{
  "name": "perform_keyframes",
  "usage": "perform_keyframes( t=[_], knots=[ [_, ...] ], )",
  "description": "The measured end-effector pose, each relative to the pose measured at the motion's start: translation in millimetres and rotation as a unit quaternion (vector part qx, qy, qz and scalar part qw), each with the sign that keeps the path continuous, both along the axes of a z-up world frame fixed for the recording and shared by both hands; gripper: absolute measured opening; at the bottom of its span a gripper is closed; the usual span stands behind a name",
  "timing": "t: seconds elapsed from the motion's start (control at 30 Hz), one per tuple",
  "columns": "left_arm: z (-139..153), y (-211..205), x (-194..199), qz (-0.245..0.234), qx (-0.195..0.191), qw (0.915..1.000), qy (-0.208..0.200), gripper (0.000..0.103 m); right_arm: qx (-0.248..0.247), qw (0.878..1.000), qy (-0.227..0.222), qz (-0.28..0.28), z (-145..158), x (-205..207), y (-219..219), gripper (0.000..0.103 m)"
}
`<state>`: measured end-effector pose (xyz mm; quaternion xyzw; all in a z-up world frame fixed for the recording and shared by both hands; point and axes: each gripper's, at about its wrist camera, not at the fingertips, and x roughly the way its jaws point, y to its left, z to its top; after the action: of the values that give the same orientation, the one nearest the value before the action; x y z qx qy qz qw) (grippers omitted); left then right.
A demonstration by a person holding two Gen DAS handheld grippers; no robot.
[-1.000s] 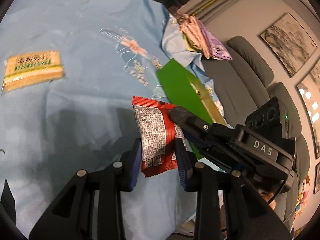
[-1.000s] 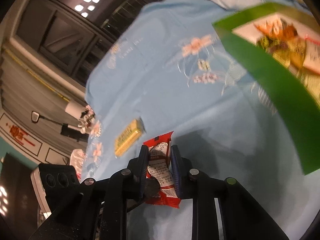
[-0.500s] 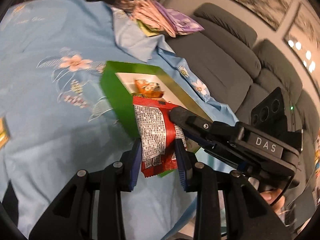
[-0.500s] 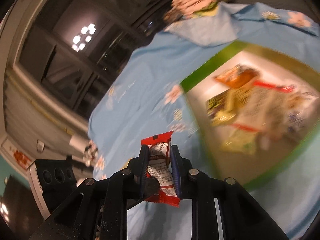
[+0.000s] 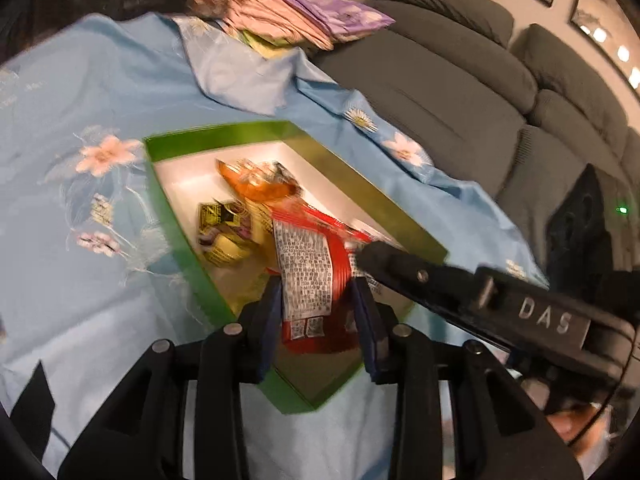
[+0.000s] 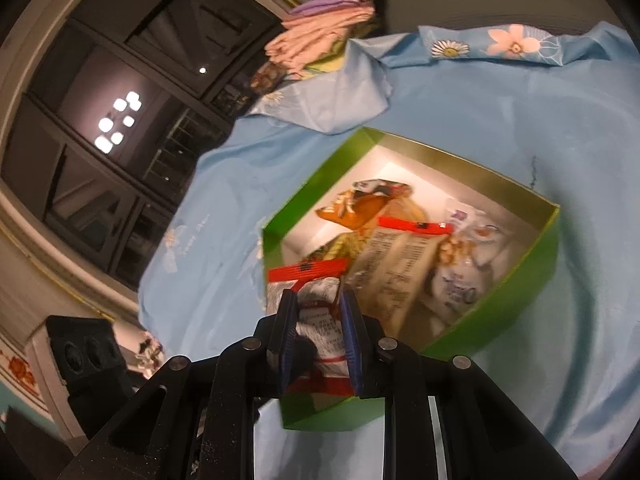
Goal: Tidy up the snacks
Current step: 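Carry the red packet with both tools into the green box and release, then move the right tool to the yellow soda-cracker pack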
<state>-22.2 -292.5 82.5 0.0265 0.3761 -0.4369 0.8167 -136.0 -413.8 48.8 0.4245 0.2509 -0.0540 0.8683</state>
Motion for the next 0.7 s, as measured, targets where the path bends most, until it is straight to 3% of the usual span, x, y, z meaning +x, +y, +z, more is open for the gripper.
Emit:
perform_keyframes(
  t=[0.07, 0.1, 0.13, 0.17, 0.2, 0.23, 0.37, 0.57, 0.7],
  knots=[
    [6, 4, -2, 0.024, -0.001, 0.9994, -0.026, 0.043, -0.016, 1.0, 0.024, -0.006, 1, 2, 2, 0.024],
    [9, 7, -4, 0.037, 0.005, 0.9983, -0.044, 0.062, -0.017, 0.999, 0.027, -0.005, 1, 2, 2, 0.028],
    [11, 11, -6, 0.048, 0.01, 0.997, -0.061, 0.077, -0.015, 1.0, 0.023, -0.003, 3, -1, 1, 0.041],
    [14, 17, -8, 0.064, 0.011, 0.9945, -0.082, 0.101, -0.012, 1.0, 0.018, -0.004, 4, -2, 0, 0.052],
    [16, 23, -11, 0.076, 0.006, 0.9924, -0.097, 0.103, -0.008, 1.0, 0.012, -0.011, 6, -5, 1, 0.076],
    [19, 31, -14, 0.08, -0.005, 0.9907, -0.11, 0.102, -0.002, 1.0, -0.002, -0.023, 8, -9, 2, 0.092],
    [26, 62, -16, 0.108, -0.004, 0.9878, -0.112, 0.102, 0.016, 0.999, -0.047, 0.011, 21, -8, 16, 0.096],
    [24, 110, -26, 0.157, 0.038, 0.972, -0.171, 0.102, -0.009, 0.997, -0.047, 0.058, 37, 13, 62, 0.1],
    [10, 151, -16, 0.19, 0.056, 0.9684, -0.152, 0.102, -0.004, 0.994, -0.043, 0.101, 37, 38, 96, 0.101]
  ],
)
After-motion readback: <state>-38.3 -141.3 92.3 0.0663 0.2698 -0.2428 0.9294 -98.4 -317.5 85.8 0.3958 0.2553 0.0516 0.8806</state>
